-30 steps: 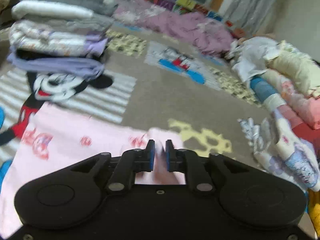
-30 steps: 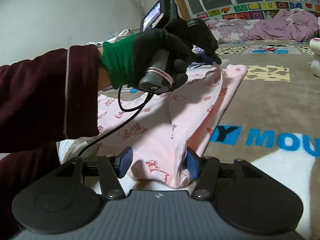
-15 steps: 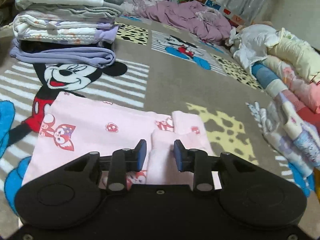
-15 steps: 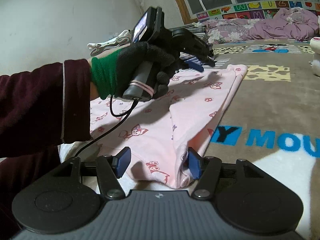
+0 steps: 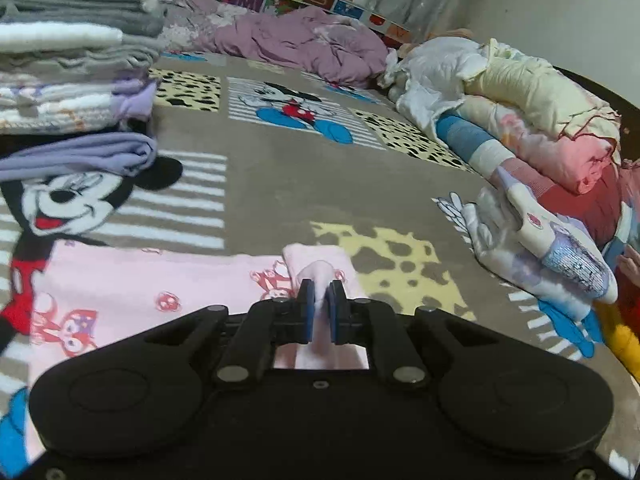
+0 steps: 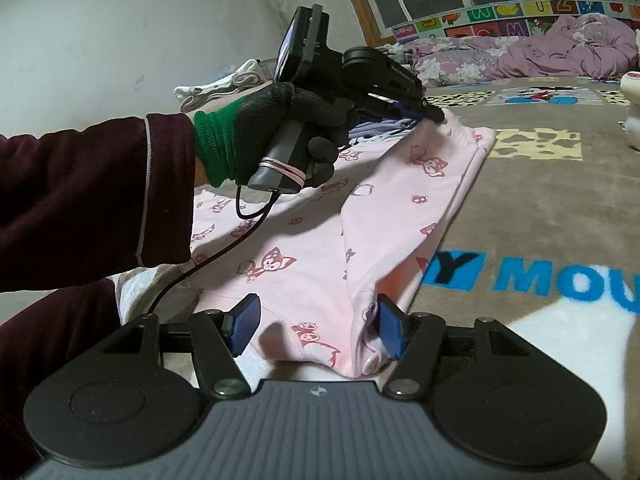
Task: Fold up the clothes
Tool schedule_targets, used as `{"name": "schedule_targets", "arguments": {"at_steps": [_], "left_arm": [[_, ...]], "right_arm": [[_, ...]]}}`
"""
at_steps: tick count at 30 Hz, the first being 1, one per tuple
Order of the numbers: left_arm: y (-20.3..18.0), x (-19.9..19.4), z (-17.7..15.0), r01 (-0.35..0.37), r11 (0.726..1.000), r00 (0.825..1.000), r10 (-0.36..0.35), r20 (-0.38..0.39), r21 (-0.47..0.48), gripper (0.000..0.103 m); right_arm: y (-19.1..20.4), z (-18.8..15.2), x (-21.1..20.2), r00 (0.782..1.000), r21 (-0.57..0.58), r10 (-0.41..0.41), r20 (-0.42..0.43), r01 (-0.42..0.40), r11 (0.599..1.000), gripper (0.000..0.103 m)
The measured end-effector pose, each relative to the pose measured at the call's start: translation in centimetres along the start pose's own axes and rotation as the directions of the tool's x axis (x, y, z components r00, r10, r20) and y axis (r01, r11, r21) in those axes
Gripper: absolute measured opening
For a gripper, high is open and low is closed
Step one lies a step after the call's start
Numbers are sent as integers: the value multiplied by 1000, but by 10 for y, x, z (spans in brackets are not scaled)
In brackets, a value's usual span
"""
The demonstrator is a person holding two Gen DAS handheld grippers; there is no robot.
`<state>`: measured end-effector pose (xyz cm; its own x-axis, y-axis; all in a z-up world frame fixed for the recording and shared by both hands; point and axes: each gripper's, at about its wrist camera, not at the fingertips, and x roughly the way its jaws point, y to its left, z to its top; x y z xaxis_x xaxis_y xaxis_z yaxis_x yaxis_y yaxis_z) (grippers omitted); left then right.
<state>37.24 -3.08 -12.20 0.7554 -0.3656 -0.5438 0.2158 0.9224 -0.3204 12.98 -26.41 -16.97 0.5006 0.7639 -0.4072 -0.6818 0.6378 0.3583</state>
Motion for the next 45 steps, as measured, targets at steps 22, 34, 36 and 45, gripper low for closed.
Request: {"name": "schedule_targets", "arguments": {"at_steps": [22, 34, 36, 45], "left_arm": [[-54, 10, 6, -48, 978, 993, 68, -92, 203, 19], [-69, -36, -19, -63, 969, 995, 79, -61, 238, 19], [-74, -60, -39, -37, 965, 996, 55, -64, 258, 19], [-76, -100, -112, -33, 933, 994, 68, -85, 358, 20]], "right_arm": [[-1, 0, 0, 1000, 3, 2, 1, -2, 1000, 63], [1, 3, 4, 1000, -9, 7, -14, -7, 1000, 70], [1, 3, 3, 1000, -9, 4, -13, -4, 1000, 70], [19, 5, -21, 998, -41, -47, -32, 46, 998, 72]]}}
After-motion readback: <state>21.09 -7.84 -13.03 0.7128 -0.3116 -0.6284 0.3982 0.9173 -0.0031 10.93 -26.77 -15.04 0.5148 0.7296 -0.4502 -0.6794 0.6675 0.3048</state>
